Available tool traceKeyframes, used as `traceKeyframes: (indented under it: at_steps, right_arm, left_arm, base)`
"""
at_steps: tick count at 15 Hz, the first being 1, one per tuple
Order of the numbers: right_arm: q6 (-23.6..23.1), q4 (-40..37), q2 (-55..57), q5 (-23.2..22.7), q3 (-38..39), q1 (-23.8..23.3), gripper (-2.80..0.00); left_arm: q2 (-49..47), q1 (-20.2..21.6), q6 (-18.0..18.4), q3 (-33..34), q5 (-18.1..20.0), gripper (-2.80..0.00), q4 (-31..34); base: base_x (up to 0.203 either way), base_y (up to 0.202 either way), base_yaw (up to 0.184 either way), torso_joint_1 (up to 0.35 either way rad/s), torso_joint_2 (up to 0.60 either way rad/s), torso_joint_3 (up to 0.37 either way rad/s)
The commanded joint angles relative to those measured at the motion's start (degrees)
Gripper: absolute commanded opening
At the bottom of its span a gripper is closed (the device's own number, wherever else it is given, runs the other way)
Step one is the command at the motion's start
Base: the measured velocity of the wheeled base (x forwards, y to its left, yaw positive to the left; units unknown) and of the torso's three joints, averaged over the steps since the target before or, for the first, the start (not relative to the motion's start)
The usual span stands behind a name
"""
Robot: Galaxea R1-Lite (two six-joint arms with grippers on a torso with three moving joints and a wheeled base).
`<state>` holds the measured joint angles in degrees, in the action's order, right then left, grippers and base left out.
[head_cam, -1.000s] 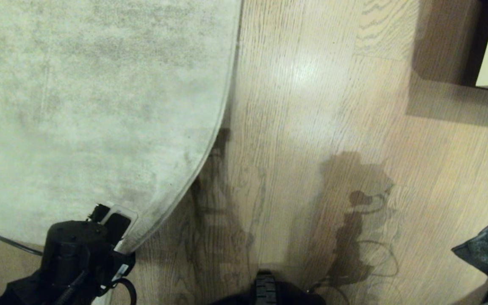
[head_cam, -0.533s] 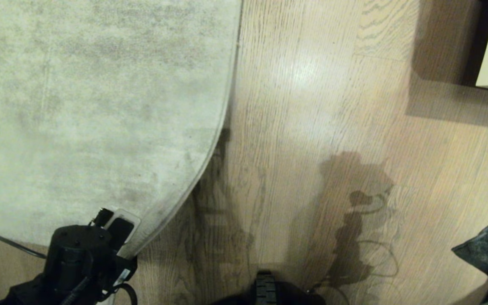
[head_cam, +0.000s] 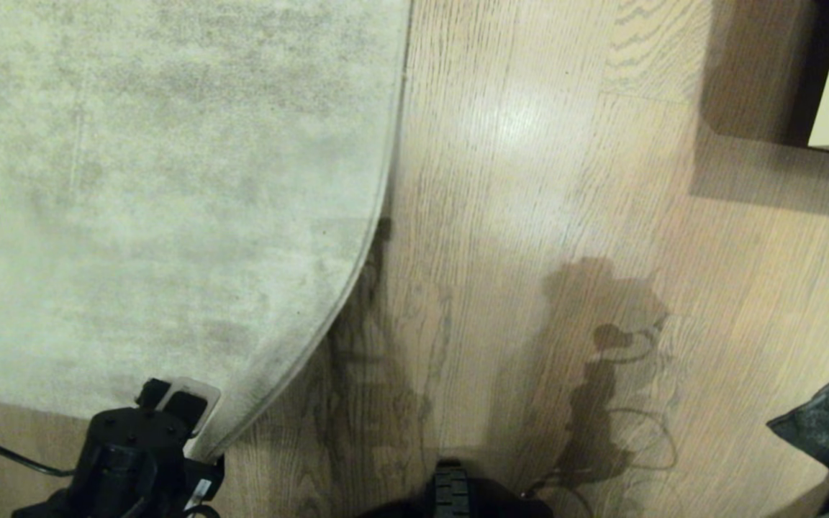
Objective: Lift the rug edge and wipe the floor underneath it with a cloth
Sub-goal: Lift up the carpet
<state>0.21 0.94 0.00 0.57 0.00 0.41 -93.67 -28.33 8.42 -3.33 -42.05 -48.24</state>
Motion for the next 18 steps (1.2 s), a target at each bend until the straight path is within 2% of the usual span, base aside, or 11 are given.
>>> traceKeyframes:
  at_steps: [1, 5, 6, 11, 18]
  right_arm:
    - [0.0, 0.0, 0.0, 0.0, 0.0, 0.0, -2.8]
    - [0.0, 0.0, 0.0, 0.0, 0.0, 0.0, -2.8]
    - [0.0, 0.0, 0.0, 0.0, 0.0, 0.0, -2.8]
    - [0.0, 0.0, 0.0, 0.0, 0.0, 0.0, -2.8]
    - [0.0, 0.0, 0.0, 0.0, 0.0, 0.0, -2.8]
  left_arm:
    - [-1.7, 0.1, -1.5, 0.3, -0.3, 0.0, -0.3]
    - [-2.3, 0.0, -3.2, 0.9, -0.3, 0.0, -0.4]
    - [-2.4, 0.0, -3.9, 1.1, -0.2, -2.8, -0.4]
    - [-3.7, 0.1, -6.9, 0.9, -0.3, -2.8, -0.4]
    - [-3.6, 0.2, -7.1, 1.0, -0.2, -2.8, -0.4]
  base:
    - [0.0, 0.0, 0.0, 0.0, 0.0, 0.0]
    - [0.0, 0.0, 0.0, 0.0, 0.0, 0.0]
    - [0.0, 0.0, 0.0, 0.0, 0.0, 0.0]
    - [0.0, 0.0, 0.0, 0.0, 0.0, 0.0]
    - [0.0, 0.0, 0.0, 0.0, 0.0, 0.0]
